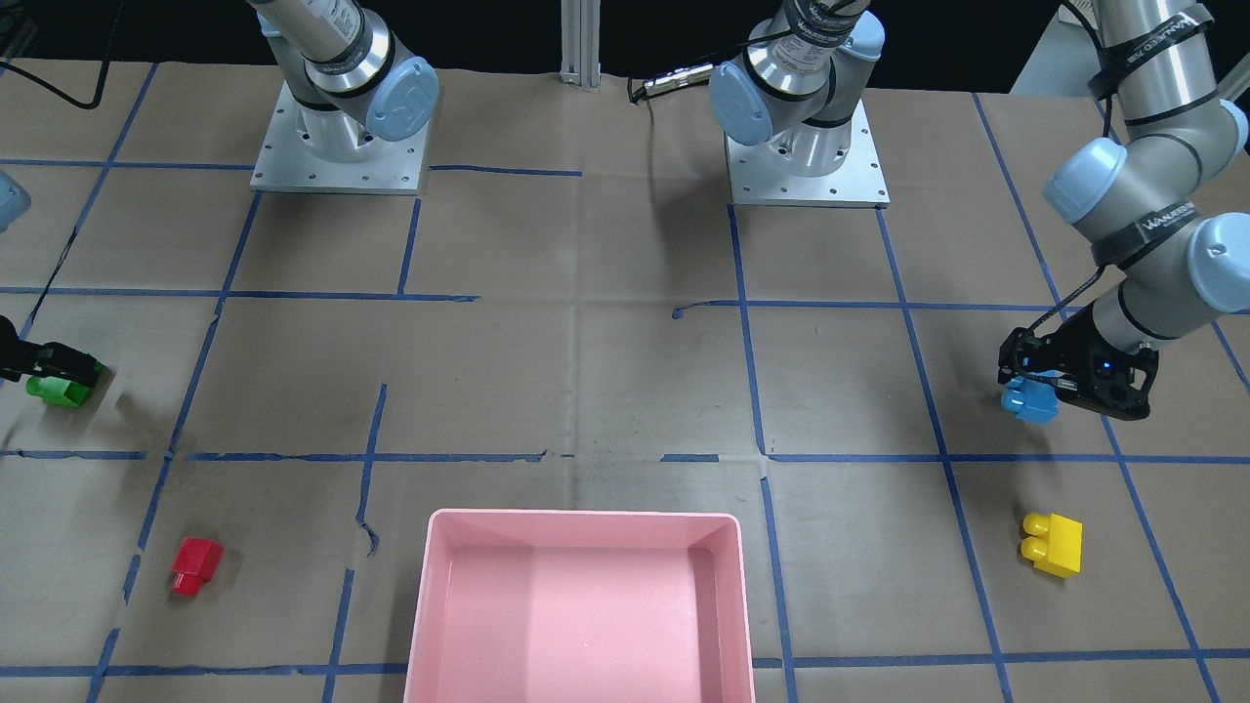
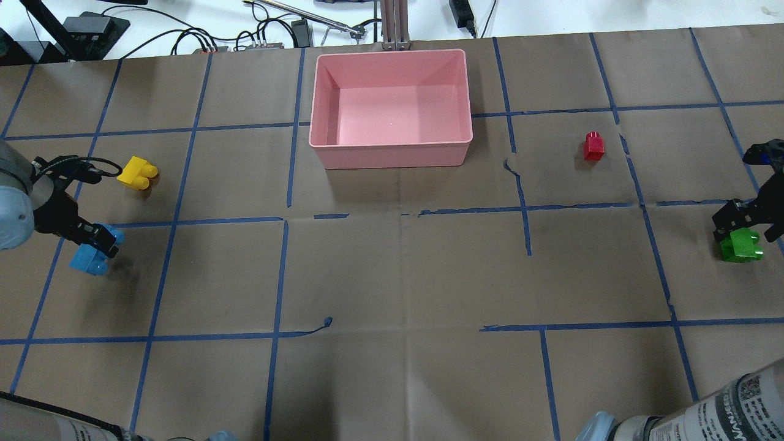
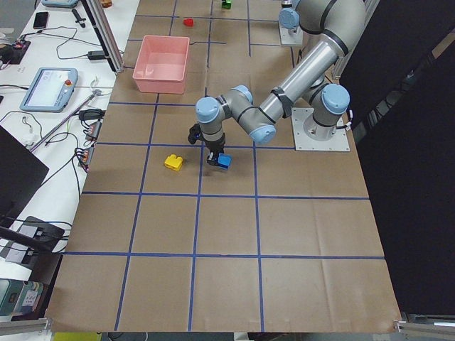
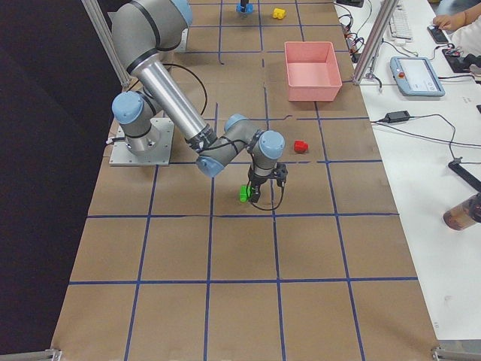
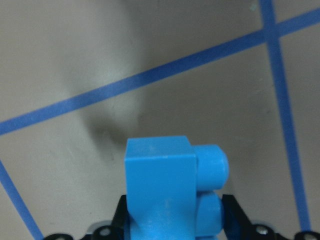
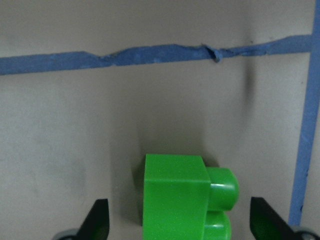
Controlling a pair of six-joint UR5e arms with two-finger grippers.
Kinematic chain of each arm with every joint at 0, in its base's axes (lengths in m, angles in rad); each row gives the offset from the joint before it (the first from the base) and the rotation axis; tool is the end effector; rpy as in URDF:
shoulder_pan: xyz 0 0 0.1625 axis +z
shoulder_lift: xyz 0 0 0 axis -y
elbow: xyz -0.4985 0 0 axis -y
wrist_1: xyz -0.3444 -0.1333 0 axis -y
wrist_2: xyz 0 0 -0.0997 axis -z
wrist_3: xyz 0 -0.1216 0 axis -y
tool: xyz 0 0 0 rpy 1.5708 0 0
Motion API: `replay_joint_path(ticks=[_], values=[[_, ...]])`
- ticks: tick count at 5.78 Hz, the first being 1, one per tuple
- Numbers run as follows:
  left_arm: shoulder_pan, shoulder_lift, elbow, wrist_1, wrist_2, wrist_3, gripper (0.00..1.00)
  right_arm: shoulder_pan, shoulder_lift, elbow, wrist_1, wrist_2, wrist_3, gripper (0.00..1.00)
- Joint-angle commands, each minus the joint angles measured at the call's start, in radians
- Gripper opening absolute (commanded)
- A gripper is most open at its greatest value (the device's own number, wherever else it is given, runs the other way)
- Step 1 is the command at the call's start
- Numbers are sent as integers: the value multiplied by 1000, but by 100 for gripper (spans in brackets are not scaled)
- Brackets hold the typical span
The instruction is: Put all blocks into box
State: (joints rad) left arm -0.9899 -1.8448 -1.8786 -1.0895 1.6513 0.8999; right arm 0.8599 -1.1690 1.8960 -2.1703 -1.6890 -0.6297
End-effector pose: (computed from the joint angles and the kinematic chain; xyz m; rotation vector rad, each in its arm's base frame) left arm 0.1764 -0.4938 0.3225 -0.5029 -3.0861 -0.2010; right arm -0.2595 -0.4836 0.2600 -0.1147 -3.1144 -0.2704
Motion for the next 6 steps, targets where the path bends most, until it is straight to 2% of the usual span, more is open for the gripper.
replay_joint_path(ticks=[1,2,3,4,5,6], values=[[-155,12,186,-218,-1,-190,0,-7,15,9,0,-1,11,99],[-281,12,249,-251,-1,-337,0,-7,15,6,-2,-1,15,88],[-396,-3,313,-251,-5,-530,0,-7,15,5,-2,-1,19,67],[-486,-48,387,-250,-16,-709,0,-7,15,0,-2,-9,16,50],[-577,-118,471,-238,-36,-777,0,-5,12,-1,1,-41,18,34],[-664,-213,590,-237,-36,-879,0,-5,3,-9,4,-38,19,33]])
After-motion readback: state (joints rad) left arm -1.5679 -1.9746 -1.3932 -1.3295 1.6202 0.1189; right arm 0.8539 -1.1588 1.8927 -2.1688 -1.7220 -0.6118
